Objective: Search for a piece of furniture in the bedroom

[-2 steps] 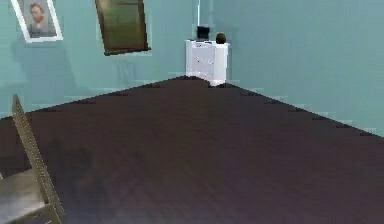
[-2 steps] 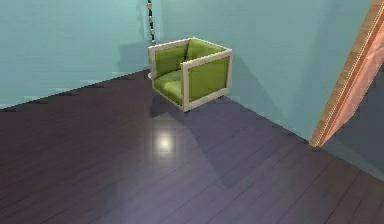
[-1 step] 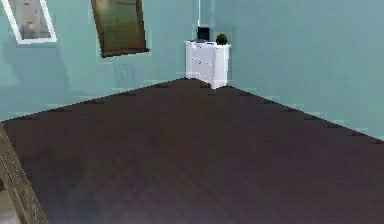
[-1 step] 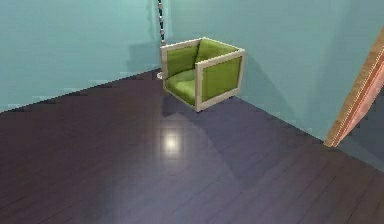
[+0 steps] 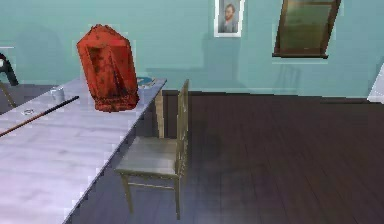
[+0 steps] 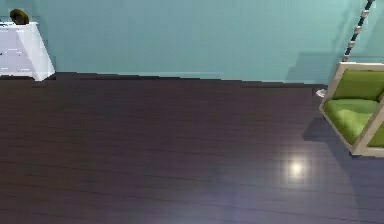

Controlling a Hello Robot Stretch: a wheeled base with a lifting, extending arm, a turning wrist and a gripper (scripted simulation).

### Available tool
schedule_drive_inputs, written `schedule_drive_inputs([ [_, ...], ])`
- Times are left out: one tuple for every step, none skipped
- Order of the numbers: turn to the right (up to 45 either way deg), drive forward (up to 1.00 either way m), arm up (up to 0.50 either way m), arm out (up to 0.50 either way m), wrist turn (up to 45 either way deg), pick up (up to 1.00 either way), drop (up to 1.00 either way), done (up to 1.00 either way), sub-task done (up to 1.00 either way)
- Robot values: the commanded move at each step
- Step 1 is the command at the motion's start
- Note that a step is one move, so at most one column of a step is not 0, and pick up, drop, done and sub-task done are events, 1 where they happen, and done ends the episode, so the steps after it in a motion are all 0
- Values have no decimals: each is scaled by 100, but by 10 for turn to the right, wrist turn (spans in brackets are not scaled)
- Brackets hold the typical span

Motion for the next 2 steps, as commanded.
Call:
schedule_drive_inputs([
  [-120,0,0,0,0,0,0,0,0],
  [0,0,0,0,0,0,0,100,0],
])
